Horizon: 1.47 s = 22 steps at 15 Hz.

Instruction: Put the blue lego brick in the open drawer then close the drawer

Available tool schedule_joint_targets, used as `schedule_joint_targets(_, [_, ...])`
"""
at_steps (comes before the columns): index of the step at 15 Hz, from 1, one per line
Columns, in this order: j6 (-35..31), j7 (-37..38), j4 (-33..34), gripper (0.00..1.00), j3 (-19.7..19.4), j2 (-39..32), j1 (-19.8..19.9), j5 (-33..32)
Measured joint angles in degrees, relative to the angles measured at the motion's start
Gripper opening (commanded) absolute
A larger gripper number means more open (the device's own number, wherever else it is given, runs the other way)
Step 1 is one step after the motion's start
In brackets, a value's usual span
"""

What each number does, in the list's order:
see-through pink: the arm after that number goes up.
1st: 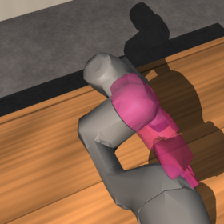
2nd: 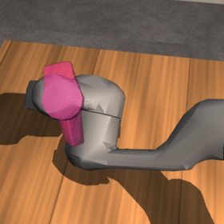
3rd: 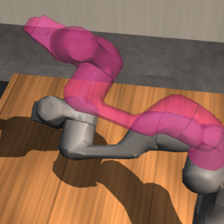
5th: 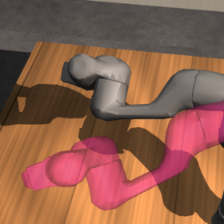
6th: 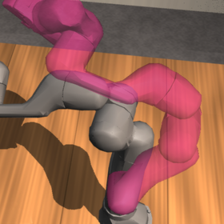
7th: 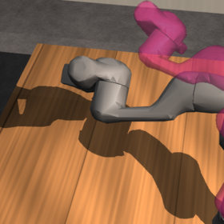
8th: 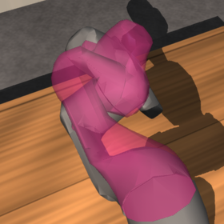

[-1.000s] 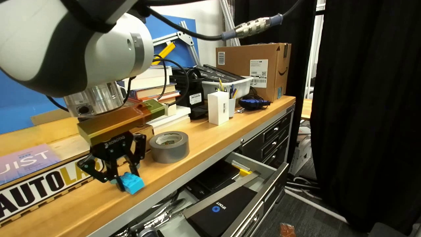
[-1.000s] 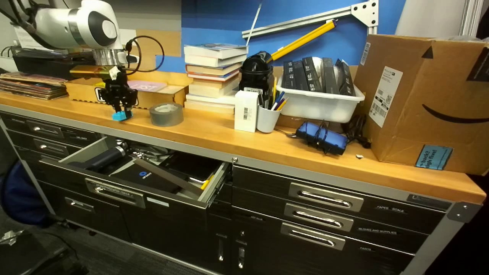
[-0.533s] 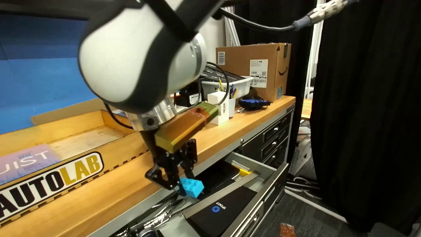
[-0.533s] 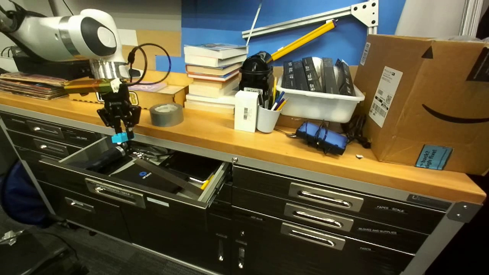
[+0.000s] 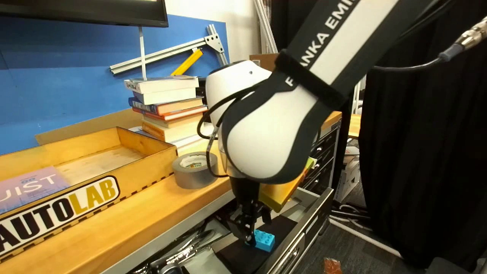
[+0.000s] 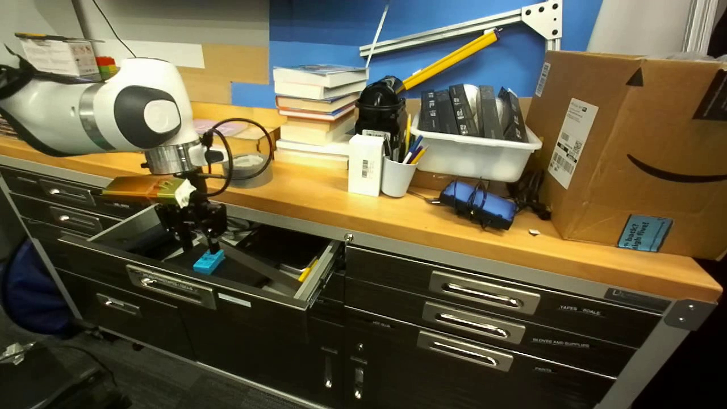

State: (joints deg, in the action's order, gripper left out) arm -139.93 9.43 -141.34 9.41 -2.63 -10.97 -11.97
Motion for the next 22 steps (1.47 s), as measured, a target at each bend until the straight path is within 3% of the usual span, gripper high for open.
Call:
schedule_joint_targets(5, [-4.92,-2.47,-10.67,1.0,-0.65,9.75,1.68,2.42])
schedule_joint_targets(7, [-2.48,-5.13,-14.37,1.0,-1.17,14.97,1.74,4.68])
schedule_joint_targets(9, [4.1,-8.37,-15.45,1.0,-1.93,17.6,1.74,6.74])
schedule_joint_targets(11, [8.86,-9.96,-15.25,1.0,-2.77,17.23,1.85,6.99])
schedule_joint_targets(14, [9.21,-10.83,-14.87,1.0,-3.09,13.43,2.54,6.97])
schedule_joint_targets(22, [-2.87,-14.71,-14.26,1.0,-3.88,5.2,3.12,13.26])
